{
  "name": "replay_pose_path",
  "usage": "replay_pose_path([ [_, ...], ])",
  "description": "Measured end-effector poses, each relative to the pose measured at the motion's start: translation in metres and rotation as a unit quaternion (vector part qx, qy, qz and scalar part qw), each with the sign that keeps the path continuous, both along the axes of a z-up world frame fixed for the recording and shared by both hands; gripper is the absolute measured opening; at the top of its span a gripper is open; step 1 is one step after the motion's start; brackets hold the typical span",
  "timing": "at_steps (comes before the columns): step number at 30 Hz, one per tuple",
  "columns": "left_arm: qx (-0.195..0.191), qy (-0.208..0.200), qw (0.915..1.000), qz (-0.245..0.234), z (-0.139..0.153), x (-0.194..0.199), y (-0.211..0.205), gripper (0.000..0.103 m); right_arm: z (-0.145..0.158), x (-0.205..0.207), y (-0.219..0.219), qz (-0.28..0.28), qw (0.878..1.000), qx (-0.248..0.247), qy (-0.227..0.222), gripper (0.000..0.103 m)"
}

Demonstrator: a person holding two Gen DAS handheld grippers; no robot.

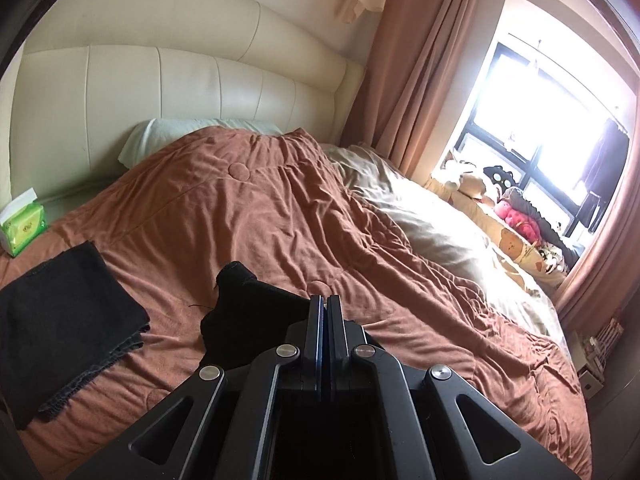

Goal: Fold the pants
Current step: 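Lift the hems with both grippers and fold the legs toward the waistband, then lower the hems onto the pants and open both grippers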

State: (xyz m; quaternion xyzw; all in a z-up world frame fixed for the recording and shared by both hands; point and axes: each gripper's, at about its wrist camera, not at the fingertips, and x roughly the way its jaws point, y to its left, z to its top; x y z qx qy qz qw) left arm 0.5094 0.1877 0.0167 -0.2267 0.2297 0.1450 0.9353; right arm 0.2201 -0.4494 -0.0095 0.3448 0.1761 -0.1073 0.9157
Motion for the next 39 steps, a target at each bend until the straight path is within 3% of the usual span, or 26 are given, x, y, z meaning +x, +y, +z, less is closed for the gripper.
replay_pose_path([
  [19, 0.053, 0.065, 0.9965, 0.0, -0.078, 0.179, -0.048, 0.001, -0.004, 0.158, 0.016, -0.022, 0.996, -0.043, 0.073, 0.0],
  [29, 0.067, 0.11, 0.9916, 0.016, -0.125, 0.229, -0.051, 0.001, -0.013, 0.224, 0.024, -0.029, 0.993, -0.056, 0.104, 0.0],
  [32, 0.094, 0.149, 0.9842, 0.02, -0.141, 0.242, -0.054, 0.001, -0.023, 0.244, 0.027, -0.024, 0.988, -0.068, 0.137, 0.0],
  [36, 0.094, 0.17, 0.9808, -0.015, -0.149, 0.236, -0.056, 0.006, -0.039, 0.252, 0.021, 0.005, 0.987, -0.021, 0.159, 0.001],
  [39, 0.101, 0.172, 0.9798, -0.016, -0.142, 0.223, -0.053, 0.009, -0.036, 0.238, 0.02, 0.014, 0.987, -0.026, 0.156, 0.009],
])
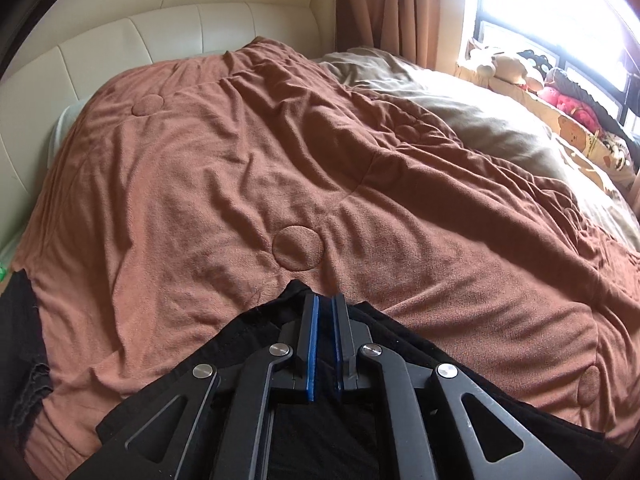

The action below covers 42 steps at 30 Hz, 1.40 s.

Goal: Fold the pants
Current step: 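Lower the hems onto the pants and open both grippers, then move both grippers to the folded edge and close on it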

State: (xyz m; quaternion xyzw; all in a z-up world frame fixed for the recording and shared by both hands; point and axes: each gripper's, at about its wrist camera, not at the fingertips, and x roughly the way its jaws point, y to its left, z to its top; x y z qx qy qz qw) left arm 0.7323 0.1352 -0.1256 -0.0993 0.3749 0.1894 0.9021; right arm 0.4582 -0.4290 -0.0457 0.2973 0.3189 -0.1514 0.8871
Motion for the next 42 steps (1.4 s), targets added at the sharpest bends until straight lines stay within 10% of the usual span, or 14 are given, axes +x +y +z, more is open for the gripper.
replay_pose_path([
  [6, -0.009, 0.001, 0.9999, 0.009, 0.02, -0.033, 0.019, 0.017, 0.017, -0.042, -0.007, 0.016, 1.0, -0.008, -0.023, 0.059],
  [23, -0.011, -0.002, 0.9997, 0.021, 0.061, -0.164, 0.051, 0.036, 0.023, -0.133, 0.022, 0.082, 0.996, -0.035, -0.027, 0.062],
  [28, -0.035, -0.018, 0.9986, 0.033, 0.057, -0.2, 0.063, 0.08, 0.014, -0.154, 0.024, 0.096, 0.995, -0.02, -0.028, 0.076],
  [31, -0.044, -0.017, 0.9984, 0.031, 0.05, -0.214, 0.067, 0.081, 0.011, -0.164, 0.024, 0.085, 0.996, -0.018, -0.025, 0.099],
  [42, -0.08, -0.01, 0.9964, 0.027, 0.015, -0.245, 0.077, 0.077, -0.016, -0.216, 0.02, 0.066, 0.997, 0.021, -0.031, 0.099],
])
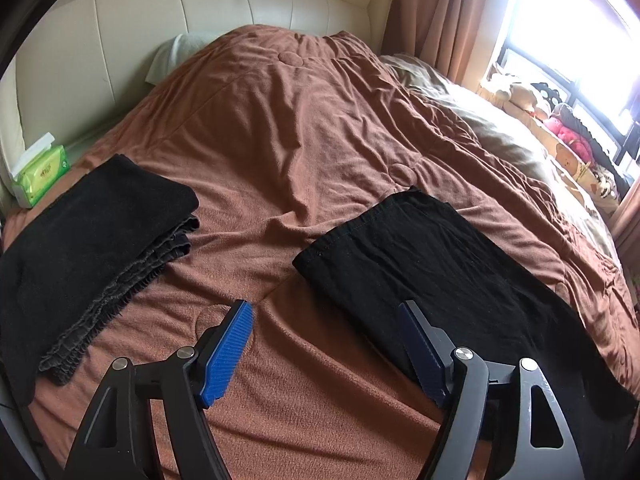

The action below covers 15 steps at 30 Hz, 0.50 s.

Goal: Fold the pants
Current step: 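Move both grippers to the folded edge and close on it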

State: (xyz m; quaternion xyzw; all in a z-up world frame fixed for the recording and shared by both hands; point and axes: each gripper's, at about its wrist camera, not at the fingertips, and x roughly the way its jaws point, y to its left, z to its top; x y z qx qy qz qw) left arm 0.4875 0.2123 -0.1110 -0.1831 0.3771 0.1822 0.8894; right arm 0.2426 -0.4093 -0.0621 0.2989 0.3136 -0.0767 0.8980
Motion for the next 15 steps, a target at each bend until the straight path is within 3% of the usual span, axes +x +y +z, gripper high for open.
replay_pose_path([
  [7, -0.037, 0.009, 0.9993, 0.0, -0.026, -0.005, 0.014, 0.077, -0.028, -0.015, 0.002, -0.009, 0.999, 0.029, 0.016, 0.099],
  [10, -0.045, 0.014, 0.9989, -0.004, -0.035, 0.0, 0.02, 0.069, -0.036, -0.015, -0.004, -0.019, 0.997, 0.067, 0.015, 0.099],
  [15, -0.071, 0.01, 0.9973, -0.013, -0.047, 0.01, 0.028, 0.056, -0.035, -0.008, -0.007, -0.023, 0.997, 0.077, 0.015, 0.095],
])
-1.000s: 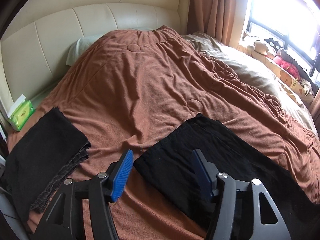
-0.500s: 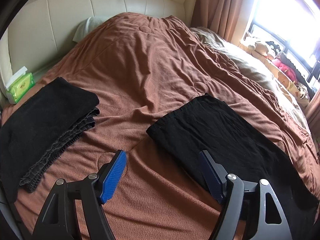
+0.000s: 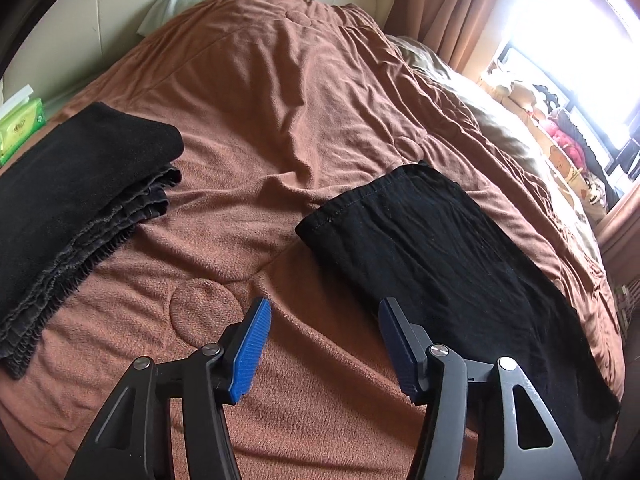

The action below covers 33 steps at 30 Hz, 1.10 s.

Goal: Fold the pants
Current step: 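Move both grippers to the folded edge and close on it, then lift the folded edge with both grippers and fold it toward the waistband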

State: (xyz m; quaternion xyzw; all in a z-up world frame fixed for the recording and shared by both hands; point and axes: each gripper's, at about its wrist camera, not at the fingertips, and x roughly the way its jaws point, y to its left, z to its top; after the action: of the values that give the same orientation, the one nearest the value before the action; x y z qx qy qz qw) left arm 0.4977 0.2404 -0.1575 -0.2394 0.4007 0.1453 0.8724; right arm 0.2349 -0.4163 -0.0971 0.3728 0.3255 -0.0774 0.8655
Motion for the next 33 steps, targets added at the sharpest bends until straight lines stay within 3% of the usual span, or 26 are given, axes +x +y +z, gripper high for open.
replay_pose_path([
  [3, -0.02, -0.002, 0.9998, -0.001, -0.008, 0.01, 0.003, 0.048, -0.003, 0.009, -0.001, 0.008, 1.0, 0.013, 0.004, 0.077],
  [6, -0.036, 0.002, 0.9993, -0.007, -0.015, 0.021, 0.003, 0.042, -0.008, 0.017, -0.003, 0.009, 0.999, 0.033, 0.006, 0.076],
  [18, -0.05, 0.033, 0.998, -0.018, -0.047, 0.059, -0.001, 0.041, -0.014, 0.044, 0.008, 0.022, 0.999, 0.027, 0.015, 0.069],
  [21, -0.061, 0.025, 0.9976, -0.02, -0.045, 0.066, 0.0, 0.027, -0.012, 0.053, 0.01, 0.024, 0.999, 0.014, 0.023, 0.046],
  [25, -0.074, 0.002, 0.9966, -0.035, -0.031, 0.073, 0.001, 0.026, -0.005, 0.057, 0.005, 0.011, 1.0, 0.001, 0.02, 0.018],
  [30, -0.077, -0.026, 0.9945, -0.066, -0.015, 0.079, 0.0, 0.026, 0.0, 0.051, -0.006, -0.005, 1.0, 0.008, 0.007, 0.007],
  [33, -0.078, -0.023, 0.9945, -0.067, -0.016, 0.08, 0.001, 0.026, 0.005, 0.043, -0.008, -0.019, 1.0, 0.003, -0.004, 0.005],
])
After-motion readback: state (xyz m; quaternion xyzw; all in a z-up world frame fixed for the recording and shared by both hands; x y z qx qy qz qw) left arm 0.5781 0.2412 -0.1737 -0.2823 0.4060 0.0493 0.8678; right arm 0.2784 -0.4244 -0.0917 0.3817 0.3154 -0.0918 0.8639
